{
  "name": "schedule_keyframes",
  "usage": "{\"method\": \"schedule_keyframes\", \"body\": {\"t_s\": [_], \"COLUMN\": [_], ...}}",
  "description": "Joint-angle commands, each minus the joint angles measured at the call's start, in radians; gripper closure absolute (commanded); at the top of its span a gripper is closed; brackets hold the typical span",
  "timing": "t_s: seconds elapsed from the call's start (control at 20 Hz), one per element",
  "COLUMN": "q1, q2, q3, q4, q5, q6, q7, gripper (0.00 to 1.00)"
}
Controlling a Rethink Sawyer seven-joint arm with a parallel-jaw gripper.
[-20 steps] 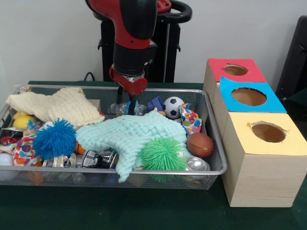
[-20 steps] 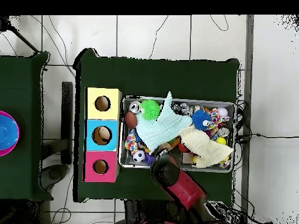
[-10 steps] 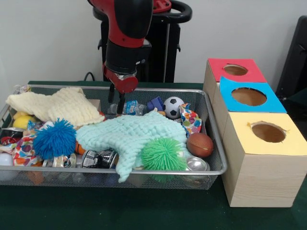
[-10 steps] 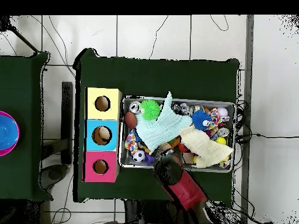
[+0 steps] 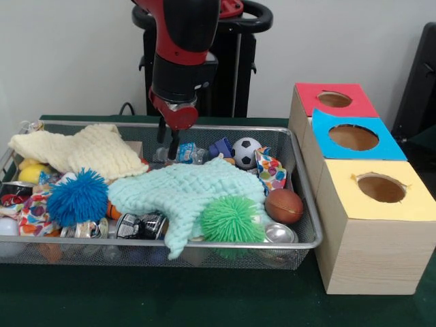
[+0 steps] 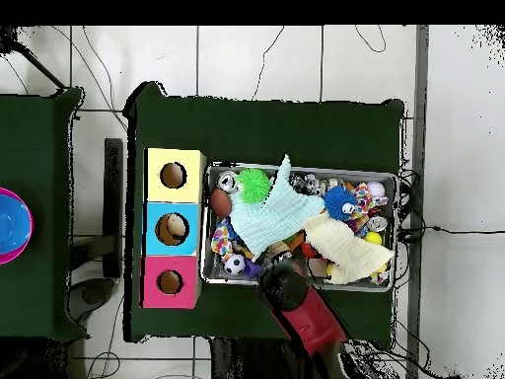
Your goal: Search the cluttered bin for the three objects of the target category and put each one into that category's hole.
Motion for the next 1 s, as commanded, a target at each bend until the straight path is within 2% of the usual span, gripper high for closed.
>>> {"method": "schedule_keyframes", "body": {"t_s": [0.05, 0.3, 0.7, 1.0], "q1": [-0.032, -0.005, -0.007, 0.060], "q2": [0.011, 0.030, 0.060, 0.064], "q3": [0.104, 0.091, 0.107, 0.063], "q4": [-0.045, -0.055, -0.068, -0.085], "q5": [0.091, 0.119, 0.114, 0.160], "q6": [0.006, 0.000, -0.018, 0.033], "q7": [0.323, 0.351, 0.382, 0.395], "gripper": [0.00, 0.00, 0.00, 0.00]}}
